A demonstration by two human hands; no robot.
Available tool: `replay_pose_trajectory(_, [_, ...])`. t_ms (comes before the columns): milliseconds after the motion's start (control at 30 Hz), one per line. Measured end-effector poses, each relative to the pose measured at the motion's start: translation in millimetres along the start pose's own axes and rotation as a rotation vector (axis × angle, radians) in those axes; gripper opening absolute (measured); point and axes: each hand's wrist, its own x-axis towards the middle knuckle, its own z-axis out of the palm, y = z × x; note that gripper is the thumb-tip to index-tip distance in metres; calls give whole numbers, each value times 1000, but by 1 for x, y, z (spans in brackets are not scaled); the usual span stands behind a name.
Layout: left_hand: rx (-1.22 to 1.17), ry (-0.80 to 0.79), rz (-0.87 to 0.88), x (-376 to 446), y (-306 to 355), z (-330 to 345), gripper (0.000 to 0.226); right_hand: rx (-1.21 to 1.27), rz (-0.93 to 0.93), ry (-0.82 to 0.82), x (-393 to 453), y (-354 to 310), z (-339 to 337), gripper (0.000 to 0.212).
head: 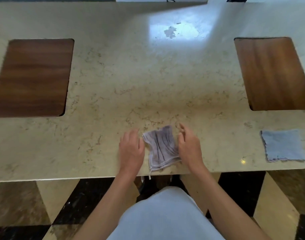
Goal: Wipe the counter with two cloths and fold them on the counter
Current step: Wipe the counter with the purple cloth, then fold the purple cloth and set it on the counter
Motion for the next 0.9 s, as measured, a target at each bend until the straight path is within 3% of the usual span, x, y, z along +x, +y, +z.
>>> replay_pose_trajectory(167, [-22, -105, -245, 16, 18, 3, 44, -118, 30, -169, 33, -21, 3, 43])
replay_pose_trajectory(300, [15, -164, -330, 27, 24, -2, 27, -345, -2, -239, 46, -26, 11, 29])
replay_pose_trajectory(433, [-234, -191, -349, 26, 18, -14, 20, -75, 180, -177, 49, -25, 4, 5])
replay_pose_trajectory(533, [-390, -172, -309, 17, 11, -28, 22, 240, 219, -149, 40, -19, -16, 12])
replay_pose_trajectory(633, [-527, -212, -214, 11, 17, -36, 23, 405, 162, -166, 27, -10, -45, 11])
replay_pose_trajectory(767, [-550, -285, -62, 6, 62, -19, 20, 384, 43, 36, 11, 13, -103, 3])
replay_pose_trajectory(900, [-520, -256, 24, 4, 99, -1, 15, 293, 9, 117, 4, 25, -134, 13])
